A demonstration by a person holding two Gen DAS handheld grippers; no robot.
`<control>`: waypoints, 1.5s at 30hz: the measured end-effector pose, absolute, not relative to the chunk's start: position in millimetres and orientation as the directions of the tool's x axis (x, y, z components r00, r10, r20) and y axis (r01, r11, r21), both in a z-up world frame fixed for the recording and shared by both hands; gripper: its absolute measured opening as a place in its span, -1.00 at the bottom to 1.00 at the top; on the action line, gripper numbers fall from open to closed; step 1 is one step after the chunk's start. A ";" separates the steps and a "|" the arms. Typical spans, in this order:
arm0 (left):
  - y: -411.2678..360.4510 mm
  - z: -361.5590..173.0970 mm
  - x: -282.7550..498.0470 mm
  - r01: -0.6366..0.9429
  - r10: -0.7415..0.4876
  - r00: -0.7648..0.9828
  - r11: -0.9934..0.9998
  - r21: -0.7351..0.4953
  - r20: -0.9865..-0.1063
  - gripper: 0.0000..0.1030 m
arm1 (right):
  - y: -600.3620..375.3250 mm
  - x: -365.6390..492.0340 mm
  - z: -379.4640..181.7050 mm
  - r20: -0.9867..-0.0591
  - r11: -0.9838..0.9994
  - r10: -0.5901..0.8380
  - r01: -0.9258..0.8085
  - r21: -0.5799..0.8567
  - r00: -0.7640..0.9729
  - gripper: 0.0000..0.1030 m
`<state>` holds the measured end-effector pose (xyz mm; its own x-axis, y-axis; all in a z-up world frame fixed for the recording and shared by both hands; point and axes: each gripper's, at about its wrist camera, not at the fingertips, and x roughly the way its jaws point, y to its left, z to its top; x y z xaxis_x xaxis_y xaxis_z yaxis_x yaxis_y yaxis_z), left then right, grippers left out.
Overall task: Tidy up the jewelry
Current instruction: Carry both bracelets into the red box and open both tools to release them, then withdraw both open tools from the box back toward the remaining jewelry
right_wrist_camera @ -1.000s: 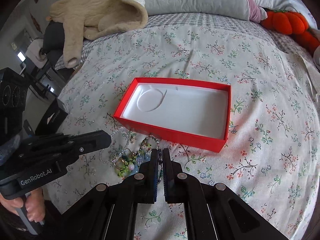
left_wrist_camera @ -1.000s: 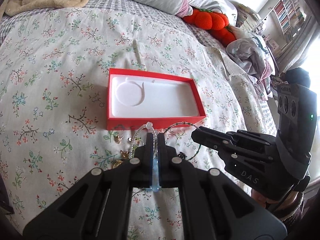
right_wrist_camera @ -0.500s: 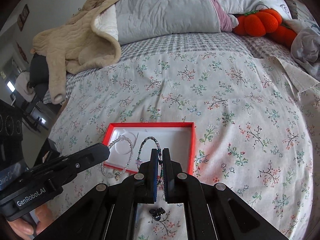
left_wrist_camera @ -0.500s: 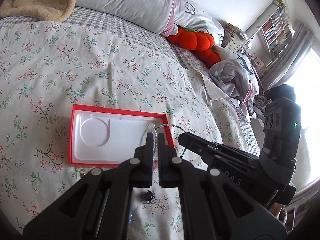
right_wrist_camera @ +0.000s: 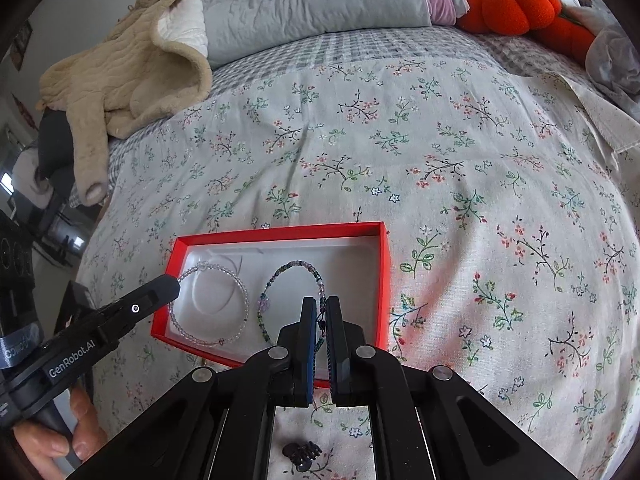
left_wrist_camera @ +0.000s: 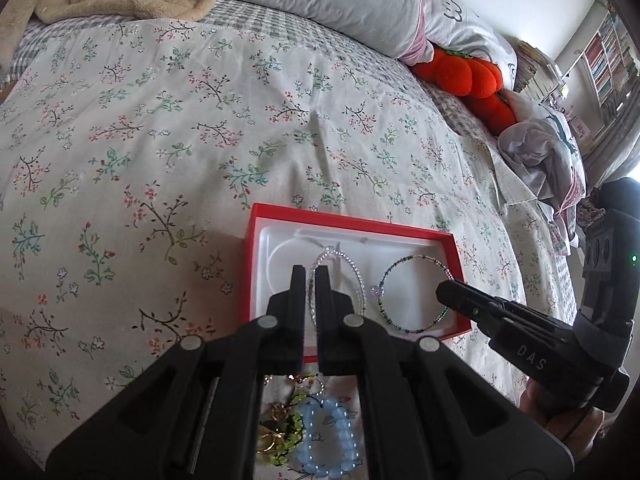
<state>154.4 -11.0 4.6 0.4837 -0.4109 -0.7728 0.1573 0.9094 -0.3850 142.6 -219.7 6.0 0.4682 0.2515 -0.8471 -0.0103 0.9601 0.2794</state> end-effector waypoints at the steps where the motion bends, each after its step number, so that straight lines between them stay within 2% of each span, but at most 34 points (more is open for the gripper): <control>1: -11.8 4.4 154.5 0.155 -0.404 0.480 0.913 -0.378 -0.778 -0.88 | -220.4 142.4 5.9 -0.844 0.959 0.257 -0.013 0.284 0.471 -0.90; 3: -13.4 5.8 152.8 0.148 -0.379 0.480 0.924 -0.353 -0.791 -0.60 | -222.8 140.8 8.8 -0.839 0.958 0.253 -0.006 0.285 0.481 -0.83; 5: -15.1 10.4 146.7 0.140 -0.355 0.498 0.933 -0.330 -0.791 -0.13 | -224.8 137.5 14.1 -0.835 0.960 0.248 -0.006 0.282 0.490 -0.79; 9: -18.3 16.3 118.7 0.129 -0.290 0.520 0.956 -0.262 -0.803 0.10 | -223.8 124.4 23.7 -0.843 0.965 0.249 -0.049 0.257 0.476 -0.77; 11: -20.6 15.4 99.8 0.130 -0.247 0.534 0.969 -0.210 -0.809 0.32 | -224.9 116.1 27.5 -0.855 0.969 0.240 -0.069 0.235 0.460 -0.77; 14: -22.7 9.0 74.2 0.114 -0.188 0.546 0.982 -0.150 -0.817 0.47 | -232.8 98.0 35.8 -0.857 0.968 0.248 -0.080 0.238 0.452 -0.77; 18: -26.1 2.6 46.8 0.090 -0.107 0.546 0.994 -0.069 -0.831 0.50 | -240.4 71.1 44.2 -0.853 0.972 0.236 -0.106 0.211 0.466 -0.77; 19: -26.0 2.4 40.1 0.084 -0.093 0.552 0.995 -0.055 -0.829 0.59 | -241.8 65.1 44.9 -0.850 0.971 0.238 -0.109 0.212 0.469 -0.77; 21: -24.4 1.6 28.8 0.073 -0.070 0.559 0.997 -0.036 -0.826 0.63 | -243.6 55.3 43.6 -0.845 0.968 0.250 -0.109 0.226 0.472 -0.74; 30: -22.9 2.1 6.2 0.122 -0.065 0.592 0.992 0.010 -0.804 0.64 | -238.2 44.5 22.2 -0.866 0.966 0.257 -0.129 0.223 0.430 -0.58; 32: -22.0 -0.2 6.1 0.150 -0.095 0.593 0.989 -0.006 -0.800 0.64 | -237.7 46.6 16.5 -0.871 0.967 0.254 -0.125 0.221 0.422 -0.44; 33: -21.6 -2.6 6.3 0.166 -0.109 0.590 0.986 -0.011 -0.800 0.64 | -237.8 47.8 13.9 -0.872 0.967 0.253 -0.121 0.223 0.419 -0.10; 34: -21.3 -5.6 7.4 0.186 -0.123 0.586 0.982 -0.015 -0.801 0.64 | -237.7 48.0 11.4 -0.872 0.968 0.250 -0.114 0.222 0.420 0.39; 35: -21.4 -8.8 8.3 0.210 -0.139 0.579 0.978 -0.018 -0.804 0.64 | -237.9 47.4 9.6 -0.868 0.970 0.244 -0.106 0.220 0.431 0.50; 45: -6.3 -37.0 19.3 0.364 -0.267 0.504 0.928 -0.078 -0.822 0.64 | -218.5 56.2 -17.4 -0.893 0.978 0.203 -0.129 0.165 0.401 0.52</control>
